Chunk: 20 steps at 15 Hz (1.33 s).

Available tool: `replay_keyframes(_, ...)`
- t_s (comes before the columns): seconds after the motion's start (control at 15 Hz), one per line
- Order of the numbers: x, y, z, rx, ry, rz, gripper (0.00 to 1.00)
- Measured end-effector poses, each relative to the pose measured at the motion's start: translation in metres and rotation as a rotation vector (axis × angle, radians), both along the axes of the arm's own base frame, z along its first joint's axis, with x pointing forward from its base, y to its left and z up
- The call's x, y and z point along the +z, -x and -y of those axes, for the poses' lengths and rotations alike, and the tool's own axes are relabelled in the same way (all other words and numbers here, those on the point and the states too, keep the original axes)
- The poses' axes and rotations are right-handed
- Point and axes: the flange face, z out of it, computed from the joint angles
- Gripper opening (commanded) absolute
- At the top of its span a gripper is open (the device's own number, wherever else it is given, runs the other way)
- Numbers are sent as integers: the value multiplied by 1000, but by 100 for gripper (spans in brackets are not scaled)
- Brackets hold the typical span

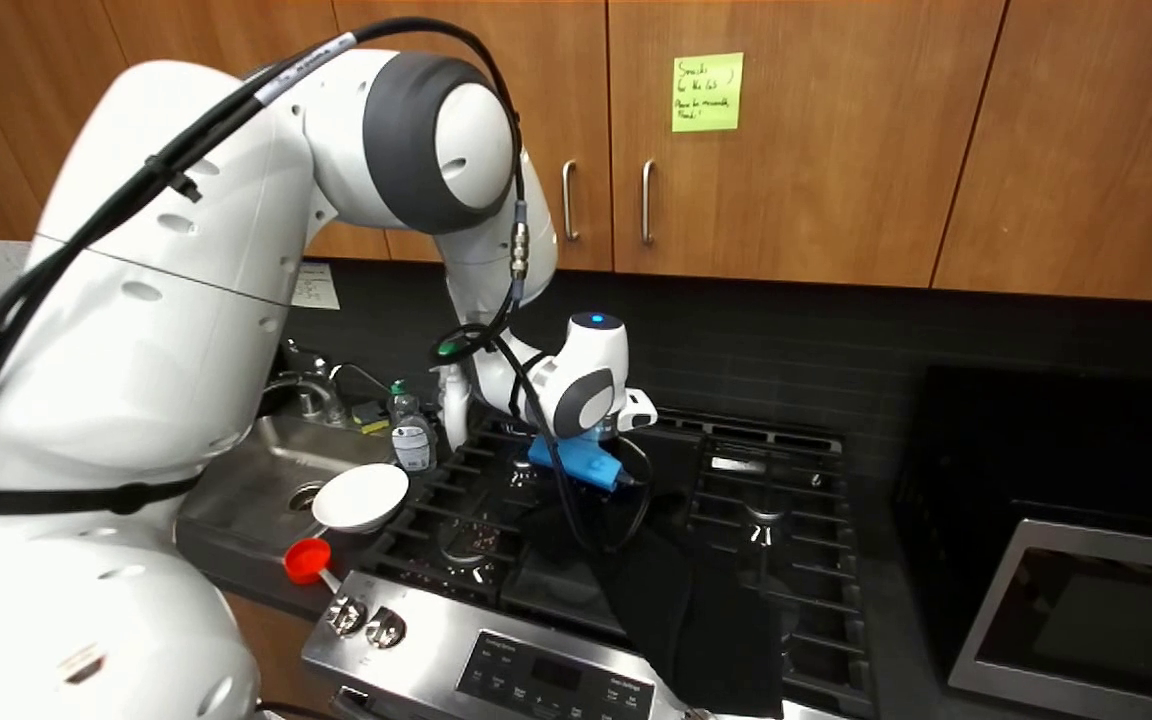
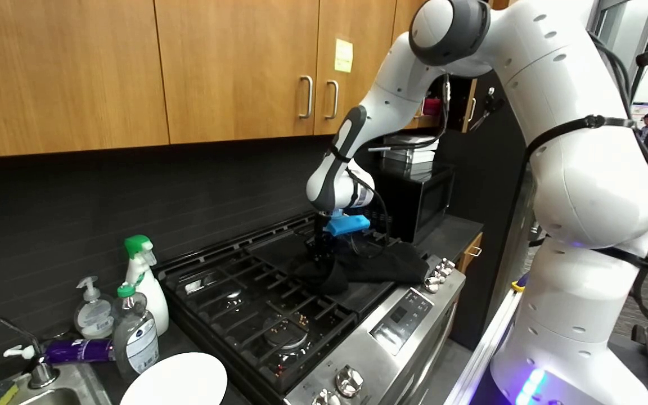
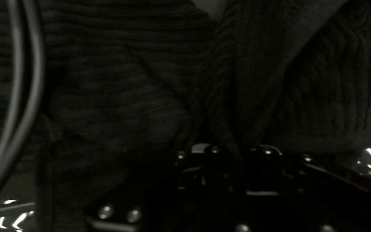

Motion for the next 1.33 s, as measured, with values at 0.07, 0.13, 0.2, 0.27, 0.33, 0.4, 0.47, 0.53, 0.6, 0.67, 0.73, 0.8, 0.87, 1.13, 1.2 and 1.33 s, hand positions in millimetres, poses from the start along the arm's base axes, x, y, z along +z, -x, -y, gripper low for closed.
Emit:
replay_keyframes(0.07,-1,1,4,-11,-3,-2,31)
replay_keyframes(0.13,-1,3,6,-16,-4,-3,37)
replay_keyframes(0.2,-2,3,7,-19,-4,-5,38)
replay_keyframes(0.27,-2,4,8,-20,-5,-6,38)
replay_keyframes(0.33,-2,4,8,-20,-5,-6,63)
replay_keyframes(0.4,-3,4,8,-20,-5,-6,63)
replay_keyframes(0.47,0,2,6,-18,-4,2,67)
replay_keyframes(0.53,2,0,6,-17,-4,5,74)
replay_keyframes(0.6,2,1,6,-21,-3,4,79)
replay_keyframes(0.67,1,2,9,-29,0,2,35)
replay_keyframes(0.73,0,3,12,-39,2,-1,41)
replay_keyframes(0.8,-1,4,15,-50,4,-3,41)
replay_keyframes(0.87,-2,5,19,-63,6,-1,35)
replay_keyframes(1.13,0,4,33,-129,13,21,10)
replay_keyframes(1.2,1,4,35,-147,15,28,1)
replay_keyframes(1.33,3,3,39,-176,20,44,3)
